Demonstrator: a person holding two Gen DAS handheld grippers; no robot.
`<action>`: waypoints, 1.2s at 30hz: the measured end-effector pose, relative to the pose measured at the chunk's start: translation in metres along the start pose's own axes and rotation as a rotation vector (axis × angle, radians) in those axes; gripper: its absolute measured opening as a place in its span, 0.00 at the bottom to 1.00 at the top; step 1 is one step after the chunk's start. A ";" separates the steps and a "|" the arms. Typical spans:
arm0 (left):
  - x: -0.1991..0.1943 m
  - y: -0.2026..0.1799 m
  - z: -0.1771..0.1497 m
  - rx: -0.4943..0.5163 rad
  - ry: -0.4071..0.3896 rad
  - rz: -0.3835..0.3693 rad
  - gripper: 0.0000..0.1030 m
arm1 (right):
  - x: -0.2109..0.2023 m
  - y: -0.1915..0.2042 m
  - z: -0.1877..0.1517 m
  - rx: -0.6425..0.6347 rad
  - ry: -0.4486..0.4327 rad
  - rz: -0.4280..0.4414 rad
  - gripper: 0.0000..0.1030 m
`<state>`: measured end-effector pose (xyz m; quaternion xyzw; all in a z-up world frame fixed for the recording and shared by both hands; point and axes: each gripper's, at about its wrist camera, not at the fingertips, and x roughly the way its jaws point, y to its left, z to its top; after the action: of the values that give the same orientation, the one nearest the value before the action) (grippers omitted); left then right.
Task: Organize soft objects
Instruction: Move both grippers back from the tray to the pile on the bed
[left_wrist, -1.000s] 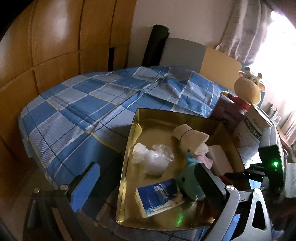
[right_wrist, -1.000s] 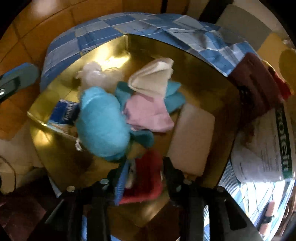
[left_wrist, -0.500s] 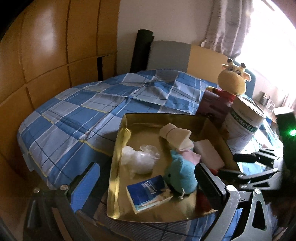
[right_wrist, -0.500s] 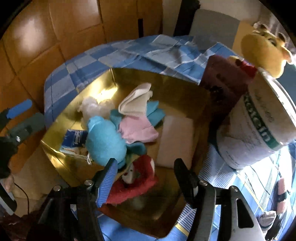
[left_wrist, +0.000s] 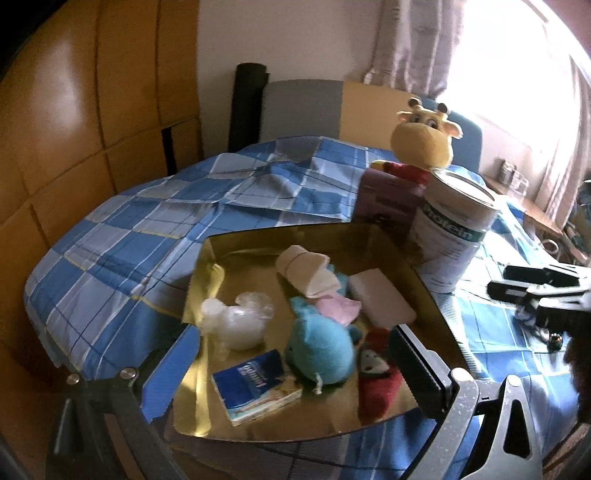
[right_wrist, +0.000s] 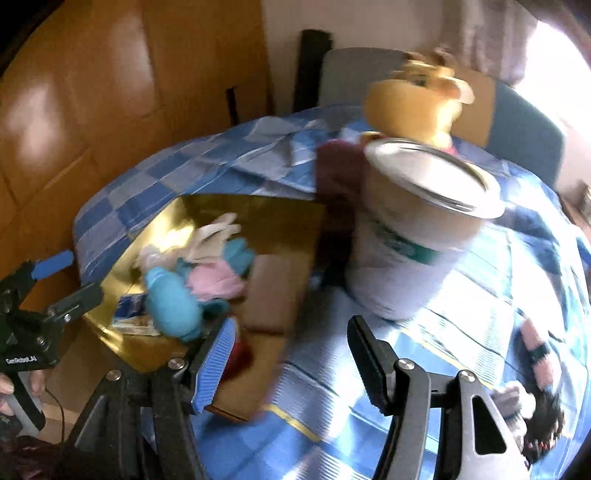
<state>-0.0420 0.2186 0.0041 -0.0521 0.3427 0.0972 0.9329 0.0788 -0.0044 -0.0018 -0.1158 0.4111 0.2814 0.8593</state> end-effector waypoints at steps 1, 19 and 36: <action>0.000 -0.005 0.001 0.013 0.001 -0.007 1.00 | -0.004 -0.009 -0.002 0.018 -0.004 -0.017 0.62; -0.001 -0.113 0.012 0.245 -0.017 -0.201 1.00 | -0.104 -0.269 -0.129 0.833 -0.184 -0.530 0.62; 0.032 -0.258 -0.006 0.485 0.111 -0.450 1.00 | -0.102 -0.315 -0.194 1.254 -0.197 -0.328 0.62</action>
<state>0.0340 -0.0295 -0.0130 0.0919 0.3860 -0.1984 0.8962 0.0852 -0.3848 -0.0565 0.3723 0.3934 -0.1370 0.8294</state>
